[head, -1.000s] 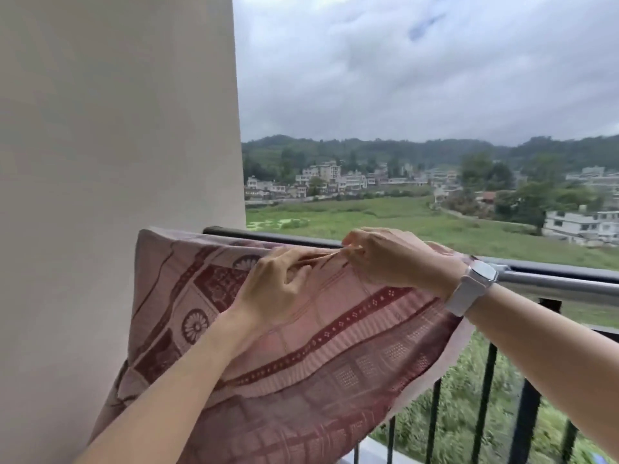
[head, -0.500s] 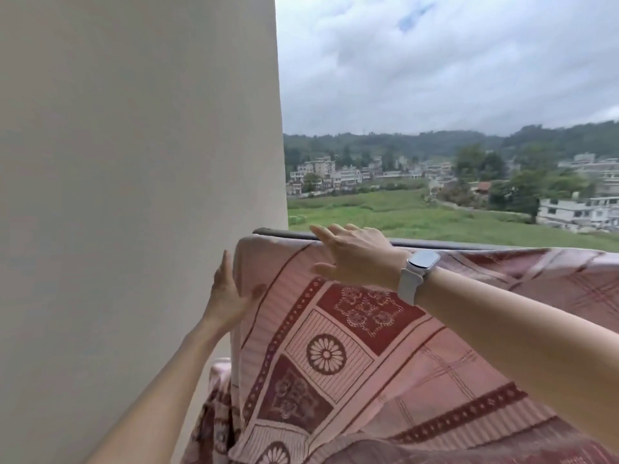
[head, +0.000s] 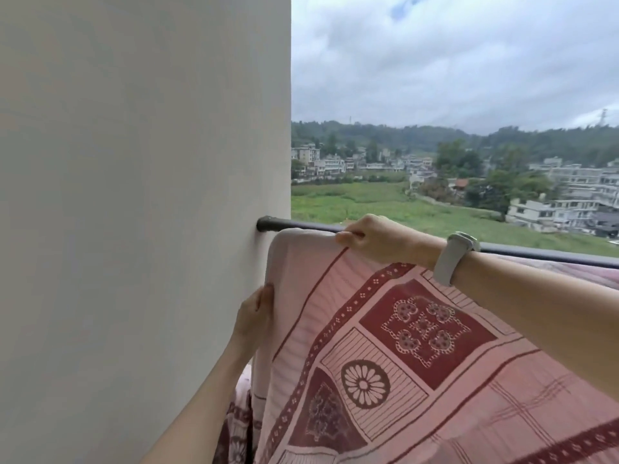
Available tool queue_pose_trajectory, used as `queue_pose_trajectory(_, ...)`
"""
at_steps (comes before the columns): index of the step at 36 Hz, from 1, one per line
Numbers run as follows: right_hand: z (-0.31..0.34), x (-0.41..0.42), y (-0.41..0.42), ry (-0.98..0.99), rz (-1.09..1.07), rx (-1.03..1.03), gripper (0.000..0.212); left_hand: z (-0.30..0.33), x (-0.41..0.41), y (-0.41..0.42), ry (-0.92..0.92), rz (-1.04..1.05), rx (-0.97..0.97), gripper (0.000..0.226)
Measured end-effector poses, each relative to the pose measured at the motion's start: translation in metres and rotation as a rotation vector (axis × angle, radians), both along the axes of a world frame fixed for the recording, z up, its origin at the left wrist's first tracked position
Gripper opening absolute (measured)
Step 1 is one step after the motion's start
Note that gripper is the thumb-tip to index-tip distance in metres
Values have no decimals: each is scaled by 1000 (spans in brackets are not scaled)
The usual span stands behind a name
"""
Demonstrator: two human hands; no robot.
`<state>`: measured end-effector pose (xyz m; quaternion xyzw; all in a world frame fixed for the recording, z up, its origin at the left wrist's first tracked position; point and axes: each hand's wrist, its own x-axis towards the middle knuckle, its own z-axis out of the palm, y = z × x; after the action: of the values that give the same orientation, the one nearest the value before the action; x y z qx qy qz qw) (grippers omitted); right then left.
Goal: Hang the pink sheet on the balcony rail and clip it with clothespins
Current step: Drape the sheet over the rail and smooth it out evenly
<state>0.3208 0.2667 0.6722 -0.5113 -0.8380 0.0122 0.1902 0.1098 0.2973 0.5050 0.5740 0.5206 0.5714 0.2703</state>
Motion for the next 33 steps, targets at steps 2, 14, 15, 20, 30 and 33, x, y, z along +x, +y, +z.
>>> queue_pose_trajectory(2, -4, 1, 0, 34, -57, 148, 34, 6, -10, 8, 39, 95, 35, 40)
queue_pose_trajectory(14, 102, 43, 25, 330, -215, 697, 24, 222, 8, 13, 267, 249, 581, 32)
queue_pose_trajectory(15, 116, 55, 24, 354, -223, 755, 26, 245, 20, 11, 278, 252, 622, 32)
queue_pose_trajectory(20, 163, 132, -2, 399, -327, 951, 27, 315, 94, -12, 322, 204, 774, 36)
queue_pose_trajectory(30, 158, 315, -74, 342, -432, 1072, 27, 320, 269, -55, 392, 11, 914, 34)
queue_pose_trajectory(33, 158, 369, -107, 276, -481, 1130, 31, 322, 323, -75, 389, -20, 920, 33)
